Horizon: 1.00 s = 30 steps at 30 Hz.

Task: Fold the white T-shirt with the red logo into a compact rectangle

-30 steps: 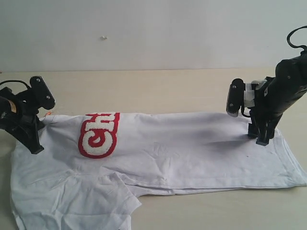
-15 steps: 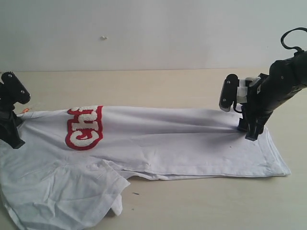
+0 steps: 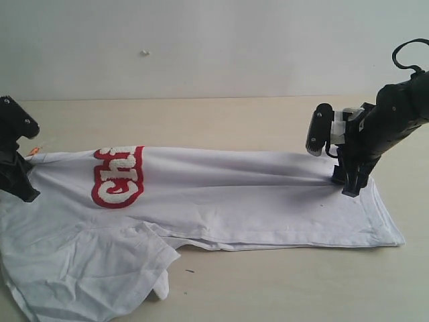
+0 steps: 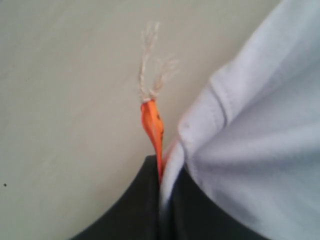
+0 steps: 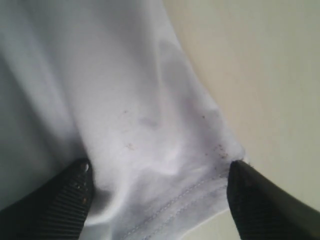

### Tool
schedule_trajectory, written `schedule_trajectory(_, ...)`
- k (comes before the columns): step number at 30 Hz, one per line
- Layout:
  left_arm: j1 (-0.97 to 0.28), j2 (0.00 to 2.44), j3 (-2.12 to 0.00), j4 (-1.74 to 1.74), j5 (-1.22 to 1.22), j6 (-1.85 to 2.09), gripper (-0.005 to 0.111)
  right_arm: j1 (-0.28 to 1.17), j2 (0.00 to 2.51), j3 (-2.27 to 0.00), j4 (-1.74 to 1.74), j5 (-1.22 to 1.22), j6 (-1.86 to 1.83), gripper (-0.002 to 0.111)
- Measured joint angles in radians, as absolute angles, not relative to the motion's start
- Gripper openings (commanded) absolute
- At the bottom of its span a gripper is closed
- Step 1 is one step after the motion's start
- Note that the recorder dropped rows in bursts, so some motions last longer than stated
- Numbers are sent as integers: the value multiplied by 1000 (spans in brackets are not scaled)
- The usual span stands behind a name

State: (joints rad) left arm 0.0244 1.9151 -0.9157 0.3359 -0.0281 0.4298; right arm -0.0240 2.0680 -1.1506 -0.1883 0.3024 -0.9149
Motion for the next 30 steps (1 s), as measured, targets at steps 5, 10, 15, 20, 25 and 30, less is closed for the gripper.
schedule_trajectory(5,24,1915,-916,336,-18,407,18,-24,2068,-1151,-187,302,-915,72)
schedule_trajectory(10,35,1915,-916,332,6,399,28,-24,2069,-1152,-187,304,-915,72)
schedule_trajectory(15,35,1915,-916,332,19,392,88,-24,2069,-1152,-187,304,-914,72)
schedule_trajectory(20,35,1915,-916,339,20,392,105,-24,2069,-1152,-187,304,-914,72)
schedule_trajectory(25,35,1895,-916,347,20,392,105,-24,2069,-1152,-187,304,-912,72)
schedule_trajectory(30,47,1770,-916,343,45,392,105,-26,2045,-1150,-152,311,-914,72)
